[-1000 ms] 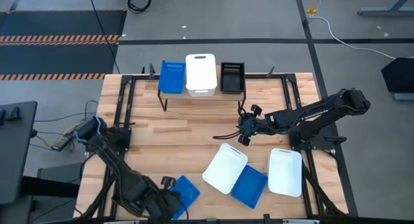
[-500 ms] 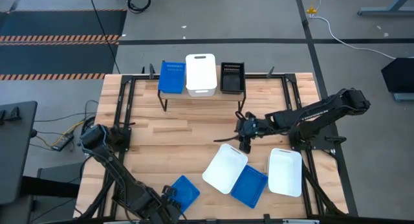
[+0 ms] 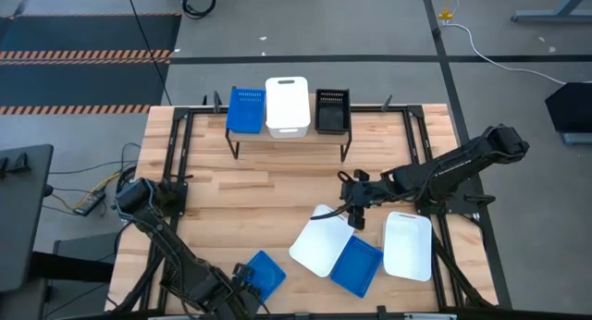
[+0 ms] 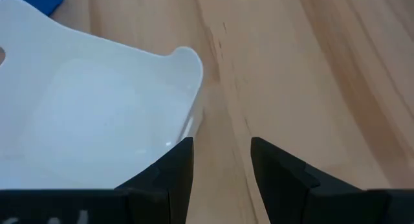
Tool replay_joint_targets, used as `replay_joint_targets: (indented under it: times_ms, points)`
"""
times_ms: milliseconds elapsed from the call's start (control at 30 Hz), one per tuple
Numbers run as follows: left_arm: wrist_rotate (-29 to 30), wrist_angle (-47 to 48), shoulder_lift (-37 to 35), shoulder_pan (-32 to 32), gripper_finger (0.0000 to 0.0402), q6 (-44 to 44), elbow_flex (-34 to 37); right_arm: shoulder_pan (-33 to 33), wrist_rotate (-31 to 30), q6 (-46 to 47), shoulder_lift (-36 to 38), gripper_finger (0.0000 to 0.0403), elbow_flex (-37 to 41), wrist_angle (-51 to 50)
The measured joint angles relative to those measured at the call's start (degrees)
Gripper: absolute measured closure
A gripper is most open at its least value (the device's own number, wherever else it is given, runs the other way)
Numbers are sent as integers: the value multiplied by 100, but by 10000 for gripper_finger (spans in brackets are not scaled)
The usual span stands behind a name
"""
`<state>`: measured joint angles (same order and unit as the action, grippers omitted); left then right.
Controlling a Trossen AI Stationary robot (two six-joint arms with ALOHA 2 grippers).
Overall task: Stack baskets on shelf by color
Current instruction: Stack the center white bin into the white bin on the shelf
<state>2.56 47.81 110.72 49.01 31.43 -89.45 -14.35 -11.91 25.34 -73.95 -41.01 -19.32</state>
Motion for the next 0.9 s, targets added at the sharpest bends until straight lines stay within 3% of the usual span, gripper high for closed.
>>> replay_joint_targets:
  times_ms: [233, 400, 533, 667, 767, 900]
  points:
    - [221, 135, -1, -1, 205, 227, 0, -66, 277, -18, 0, 241, -26, -23]
    - [789, 137, -2, -165, 214, 425, 0, -284, 262, -43, -2, 241, -466, -202]
    - [857, 213, -2, -363, 226, 481, 1, -526, 108, 63, -29, 241, -835, -397]
    - [855, 525, -2, -563, 234, 432, 2, -559, 320, 635, -256, 241, -1302, -1520]
    - [985, 595, -4, -878, 233, 187, 9, -531, 297, 680, -550, 241, -1690, -1817]
    - [544, 685, -31, -1220, 224, 98, 11, -499, 748, 658, -901, 241, -2380, -2825]
